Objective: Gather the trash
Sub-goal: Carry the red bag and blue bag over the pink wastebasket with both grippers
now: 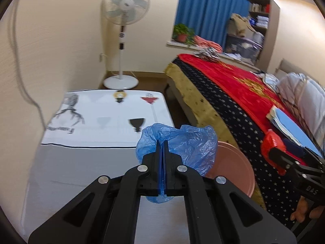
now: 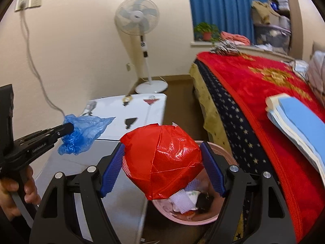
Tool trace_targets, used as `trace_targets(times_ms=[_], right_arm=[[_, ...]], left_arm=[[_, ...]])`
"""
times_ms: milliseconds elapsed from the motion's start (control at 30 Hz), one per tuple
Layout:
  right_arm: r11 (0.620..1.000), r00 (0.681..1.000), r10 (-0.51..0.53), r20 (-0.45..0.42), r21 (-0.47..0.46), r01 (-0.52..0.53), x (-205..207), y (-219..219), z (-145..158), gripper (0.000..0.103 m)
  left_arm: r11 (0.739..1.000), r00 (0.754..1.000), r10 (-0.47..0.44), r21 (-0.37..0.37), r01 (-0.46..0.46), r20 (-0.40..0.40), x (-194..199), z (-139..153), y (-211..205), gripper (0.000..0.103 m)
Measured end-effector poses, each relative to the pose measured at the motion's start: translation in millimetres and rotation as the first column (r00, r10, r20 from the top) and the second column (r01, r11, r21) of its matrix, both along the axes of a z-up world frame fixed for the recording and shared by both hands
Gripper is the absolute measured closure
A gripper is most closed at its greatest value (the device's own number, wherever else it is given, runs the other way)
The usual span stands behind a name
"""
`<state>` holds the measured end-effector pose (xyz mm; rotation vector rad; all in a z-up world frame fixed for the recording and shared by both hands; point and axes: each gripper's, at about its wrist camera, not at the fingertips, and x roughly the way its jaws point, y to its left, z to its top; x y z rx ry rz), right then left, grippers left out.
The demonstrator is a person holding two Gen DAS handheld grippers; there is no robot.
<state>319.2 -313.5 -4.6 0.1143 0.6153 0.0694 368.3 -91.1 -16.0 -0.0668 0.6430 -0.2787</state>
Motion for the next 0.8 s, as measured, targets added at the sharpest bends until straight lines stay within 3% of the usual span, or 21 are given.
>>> trace_targets(times_ms=[367,800], right_arm=[[0.996,0.997,-0.08,-0.022,-0.048,0.079,21.2,-40.7,-19.1,0.029],[0.987,0.981,-0.146,-0.132,-0.087,0.135,45.9,-64.4,-56.7,0.029]], left_arm=[[0.995,0.994,-0.092,0.021,0.093,-0.05,24.1,-30.5,-83.2,0.102],[0.986,0.981,-0.158,0.039,0.163,-0.11,43.9,-66.8,-130.1,0.103]])
